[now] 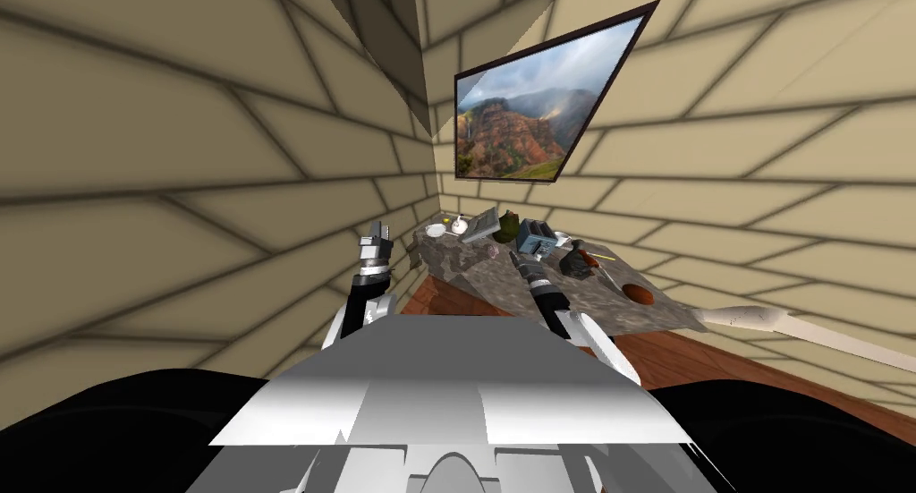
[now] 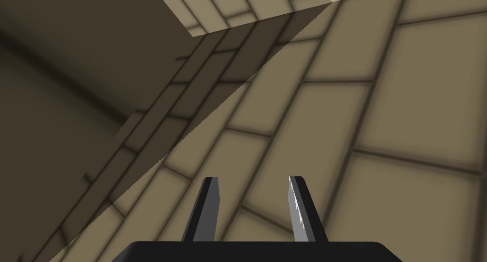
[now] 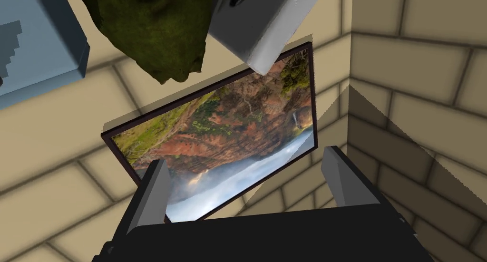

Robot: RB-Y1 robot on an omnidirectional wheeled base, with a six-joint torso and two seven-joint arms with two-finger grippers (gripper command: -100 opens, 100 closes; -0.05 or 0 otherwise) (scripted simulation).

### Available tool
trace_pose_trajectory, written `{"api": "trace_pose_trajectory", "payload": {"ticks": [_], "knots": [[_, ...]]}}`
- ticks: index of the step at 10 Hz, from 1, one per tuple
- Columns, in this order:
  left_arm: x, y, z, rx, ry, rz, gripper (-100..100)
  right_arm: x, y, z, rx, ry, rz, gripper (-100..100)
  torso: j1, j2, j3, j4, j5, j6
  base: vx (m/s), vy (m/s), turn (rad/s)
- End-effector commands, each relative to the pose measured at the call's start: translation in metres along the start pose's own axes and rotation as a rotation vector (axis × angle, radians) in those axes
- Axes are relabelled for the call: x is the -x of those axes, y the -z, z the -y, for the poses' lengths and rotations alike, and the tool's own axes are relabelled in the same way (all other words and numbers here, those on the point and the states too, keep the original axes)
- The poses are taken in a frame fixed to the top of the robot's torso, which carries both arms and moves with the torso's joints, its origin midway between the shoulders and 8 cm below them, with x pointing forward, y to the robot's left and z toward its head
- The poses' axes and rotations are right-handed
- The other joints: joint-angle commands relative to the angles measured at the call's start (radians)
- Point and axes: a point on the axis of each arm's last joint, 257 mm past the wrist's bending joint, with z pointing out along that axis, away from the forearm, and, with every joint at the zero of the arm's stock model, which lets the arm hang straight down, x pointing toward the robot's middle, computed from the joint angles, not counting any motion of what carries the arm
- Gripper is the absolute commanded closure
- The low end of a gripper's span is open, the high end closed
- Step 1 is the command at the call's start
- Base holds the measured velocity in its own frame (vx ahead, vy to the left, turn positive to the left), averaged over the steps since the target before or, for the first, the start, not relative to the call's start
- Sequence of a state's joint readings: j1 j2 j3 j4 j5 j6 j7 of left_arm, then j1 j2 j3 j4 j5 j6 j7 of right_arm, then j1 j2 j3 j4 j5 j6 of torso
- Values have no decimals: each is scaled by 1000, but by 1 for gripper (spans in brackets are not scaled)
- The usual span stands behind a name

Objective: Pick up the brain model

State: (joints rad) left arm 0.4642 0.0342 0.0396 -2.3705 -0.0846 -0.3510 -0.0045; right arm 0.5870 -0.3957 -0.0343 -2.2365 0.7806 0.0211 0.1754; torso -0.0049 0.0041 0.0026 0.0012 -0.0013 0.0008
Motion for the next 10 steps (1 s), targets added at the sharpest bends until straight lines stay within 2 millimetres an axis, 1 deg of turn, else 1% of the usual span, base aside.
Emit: {"api": "trace_pose_trajectory", "payload": {"ticks": [1,2,3,4,5,6,7,8,9,10], "knots": [[0,0,0,0,0,0,0,0,1,1,-3,36,-4,-100,0,0,0,0,0,0,-32,-16,-36],[0,0,0,0,0,0,0,-9,3,15,-25,115,-37,-100,2,-2,-1,0,0,0,-55,-27,221],[0,0,0,0,0,0,0,-9,3,15,-25,140,-36,-100,1,-2,-1,-1,0,-1,-58,-44,142],[0,0,0,0,0,0,0,-17,6,30,-43,212,-68,-100,0,-2,-1,0,0,0,-78,-48,237],[0,0,0,0,0,0,0,-16,6,29,-42,242,-67,-100,-1,-1,-1,0,0,-1,-63,-37,126],[0,0,0,0,0,0,0,-16,6,29,-42,254,-66,-100,0,-1,-1,0,0,0,-24,-13,-23],[0,0,0,0,0,0,0,-23,8,43,-55,334,-97,-100,2,-3,-2,-1,0,0,-37,-32,213],[0,0,0,0,0,0,0,-22,8,43,-54,362,-95,-100,0,-3,-2,-1,0,-1,-47,-39,159],[0,0,0,0,0,0,0,-29,11,57,-62,434,-126,-100,0,-3,-2,-1,0,0,-59,-47,255],[0,0,0,0,0,0,0,-28,11,57,-60,465,-123,-100,-1,-2,-1,-1,0,-1,-52,-39,126]]}}
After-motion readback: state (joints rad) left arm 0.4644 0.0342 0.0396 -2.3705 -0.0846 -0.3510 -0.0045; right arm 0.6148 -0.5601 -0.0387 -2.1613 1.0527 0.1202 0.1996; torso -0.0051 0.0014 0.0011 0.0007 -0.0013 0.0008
